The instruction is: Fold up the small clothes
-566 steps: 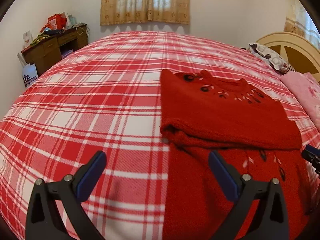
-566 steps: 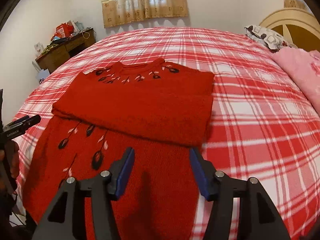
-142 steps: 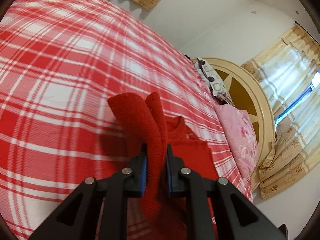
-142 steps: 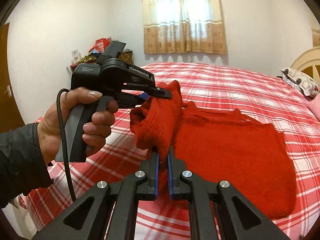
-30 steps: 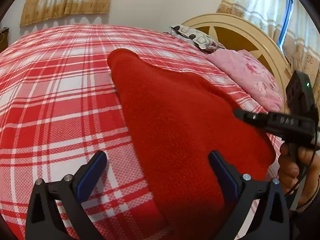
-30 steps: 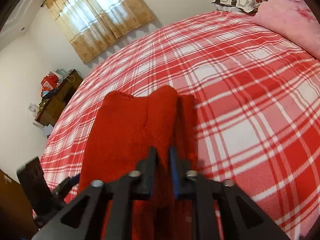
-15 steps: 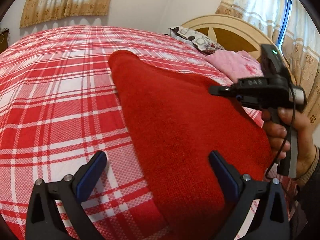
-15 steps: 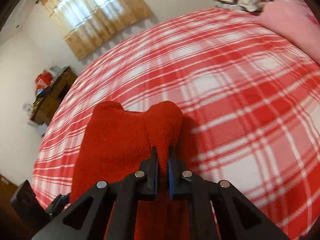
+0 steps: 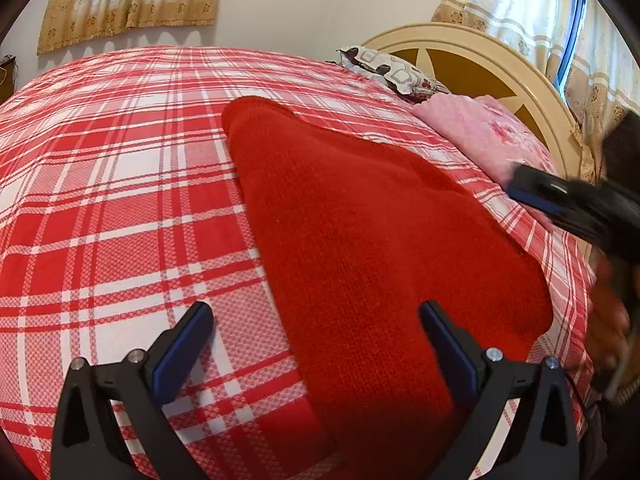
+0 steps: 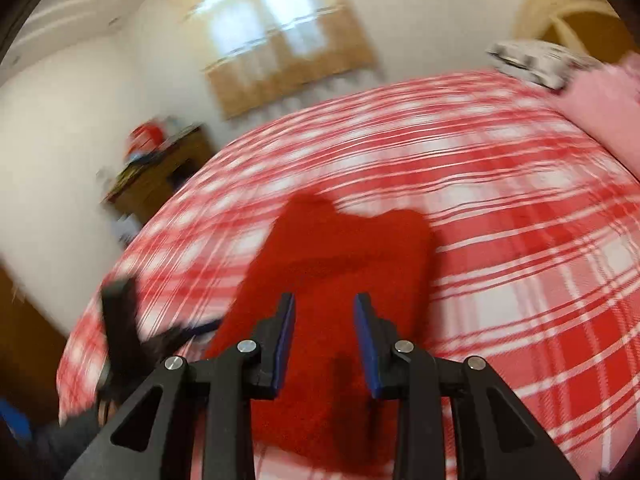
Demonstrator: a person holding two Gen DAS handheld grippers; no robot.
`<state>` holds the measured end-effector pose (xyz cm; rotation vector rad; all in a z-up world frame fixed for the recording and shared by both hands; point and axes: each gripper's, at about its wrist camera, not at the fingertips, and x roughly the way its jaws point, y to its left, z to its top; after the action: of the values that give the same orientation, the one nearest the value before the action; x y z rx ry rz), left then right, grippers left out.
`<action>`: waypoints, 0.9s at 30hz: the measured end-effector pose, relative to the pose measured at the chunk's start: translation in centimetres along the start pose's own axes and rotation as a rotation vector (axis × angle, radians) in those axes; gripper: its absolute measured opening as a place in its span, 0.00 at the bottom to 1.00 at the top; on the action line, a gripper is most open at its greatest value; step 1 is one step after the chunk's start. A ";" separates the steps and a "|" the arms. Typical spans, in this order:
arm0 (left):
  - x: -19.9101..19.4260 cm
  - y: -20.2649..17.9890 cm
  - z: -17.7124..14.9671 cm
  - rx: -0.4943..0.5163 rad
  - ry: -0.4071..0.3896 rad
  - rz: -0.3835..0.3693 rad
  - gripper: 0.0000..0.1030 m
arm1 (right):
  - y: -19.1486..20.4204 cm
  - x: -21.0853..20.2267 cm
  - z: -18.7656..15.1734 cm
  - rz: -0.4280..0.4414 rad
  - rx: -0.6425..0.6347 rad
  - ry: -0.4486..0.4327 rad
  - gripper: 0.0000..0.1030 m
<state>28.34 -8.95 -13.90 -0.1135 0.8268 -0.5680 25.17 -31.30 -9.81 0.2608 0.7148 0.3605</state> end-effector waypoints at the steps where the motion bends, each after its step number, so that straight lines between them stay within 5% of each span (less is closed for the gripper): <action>1: 0.0 0.0 0.0 0.000 -0.001 0.000 1.00 | 0.3 0.4 -0.6 0.001 -0.023 0.028 0.31; 3: -0.2 0.0 0.0 0.001 -0.006 0.000 1.00 | -0.4 2.4 -2.1 -0.080 -0.029 0.115 0.31; 5: -0.5 0.3 -0.1 -0.011 -0.019 -0.019 1.00 | -1.9 3.3 -3.3 -0.073 0.017 0.147 0.30; 9: -0.6 1.1 -0.1 -0.059 -0.021 -0.031 1.00 | -3.3 3.1 -3.9 -0.023 0.060 0.121 0.29; 18: -0.2 -0.5 -0.3 0.012 -0.011 0.059 1.00 | -4.0 2.1 -1.6 -0.016 0.068 0.121 0.31; 22: -0.1 -0.5 -0.3 0.010 -0.009 0.059 1.00 | -5.7 2.9 -1.0 -0.053 0.122 0.108 0.47; 27: -0.1 -0.5 -0.3 0.006 -0.005 0.056 1.00 | -8.3 4.4 0.0 -0.018 0.242 0.106 0.49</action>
<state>27.87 -9.28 -13.92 -0.0853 0.8211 -0.5173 30.17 -37.00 -15.31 0.4663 0.8662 0.2717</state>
